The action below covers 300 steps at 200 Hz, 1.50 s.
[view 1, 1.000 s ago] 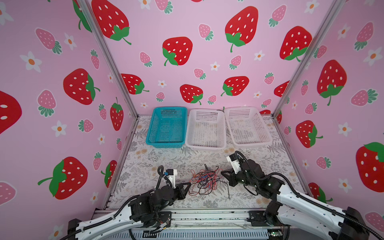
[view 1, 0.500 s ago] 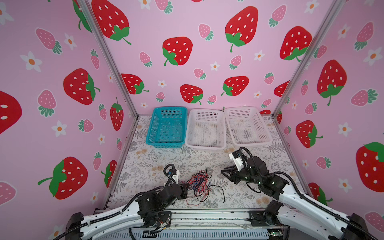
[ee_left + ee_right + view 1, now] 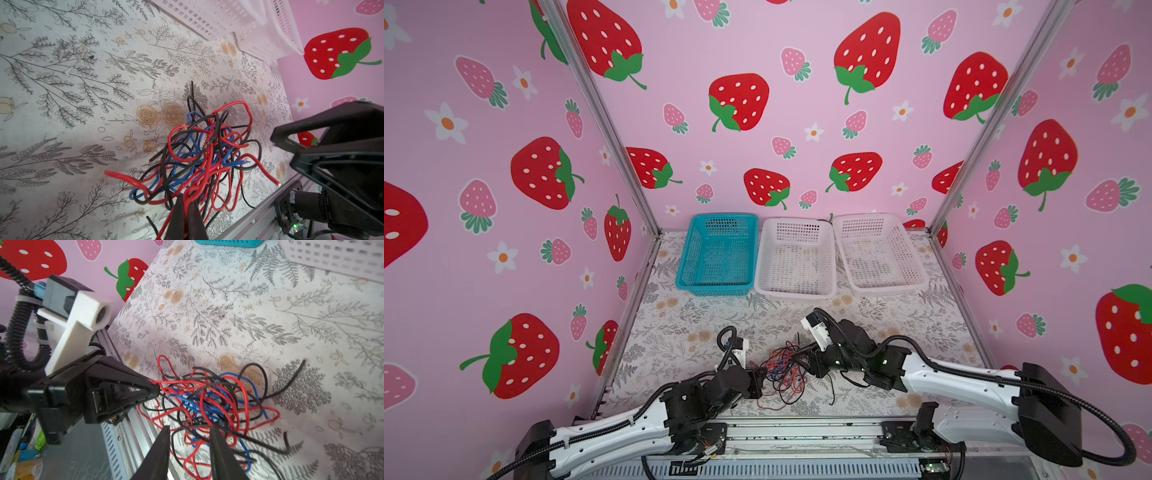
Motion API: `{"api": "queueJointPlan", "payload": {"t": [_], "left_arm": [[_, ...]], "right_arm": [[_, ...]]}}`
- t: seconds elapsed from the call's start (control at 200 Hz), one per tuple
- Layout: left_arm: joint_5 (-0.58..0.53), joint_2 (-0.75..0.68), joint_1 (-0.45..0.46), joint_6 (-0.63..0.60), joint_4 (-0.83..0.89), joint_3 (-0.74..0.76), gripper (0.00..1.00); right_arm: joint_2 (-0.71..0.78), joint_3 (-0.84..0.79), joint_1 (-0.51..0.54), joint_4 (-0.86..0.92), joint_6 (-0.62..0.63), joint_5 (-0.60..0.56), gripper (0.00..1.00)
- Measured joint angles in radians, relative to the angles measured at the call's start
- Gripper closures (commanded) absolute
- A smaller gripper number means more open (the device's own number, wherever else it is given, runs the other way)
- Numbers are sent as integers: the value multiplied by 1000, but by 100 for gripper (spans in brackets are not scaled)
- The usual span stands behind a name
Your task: Untangle the cables
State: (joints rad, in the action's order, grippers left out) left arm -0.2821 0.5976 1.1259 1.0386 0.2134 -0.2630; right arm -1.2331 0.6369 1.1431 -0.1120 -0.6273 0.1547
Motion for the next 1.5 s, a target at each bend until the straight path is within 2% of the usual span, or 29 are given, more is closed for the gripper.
{"api": "queueJointPlan", "payload": {"t": [0.2, 0.41, 0.575, 0.765, 0.835, 0.94, 1.08, 1.5], "left_arm": [[24, 16, 0, -20, -9, -10, 100], [48, 32, 0, -34, -15, -13, 100], [65, 46, 0, -53, -33, -18, 100], [85, 72, 0, -72, -29, -19, 100], [84, 70, 1, -74, -20, -19, 100], [84, 51, 2, -75, -15, -19, 100], [88, 11, 6, -79, -16, -18, 100], [112, -54, 14, -101, -55, -9, 100]], "right_arm": [[-97, 62, 31, 23, 98, -148, 68], [-140, 63, 34, 39, 135, -198, 66], [-180, 64, 37, 29, 130, -183, 65], [-262, 66, 32, -2, 70, -98, 66], [-278, 66, 27, -17, 39, -68, 70], [-282, 63, 24, -41, 0, -43, 85], [-244, 36, 25, -72, -27, -42, 100], [52, -43, -93, 0, -14, -61, 100]]}}
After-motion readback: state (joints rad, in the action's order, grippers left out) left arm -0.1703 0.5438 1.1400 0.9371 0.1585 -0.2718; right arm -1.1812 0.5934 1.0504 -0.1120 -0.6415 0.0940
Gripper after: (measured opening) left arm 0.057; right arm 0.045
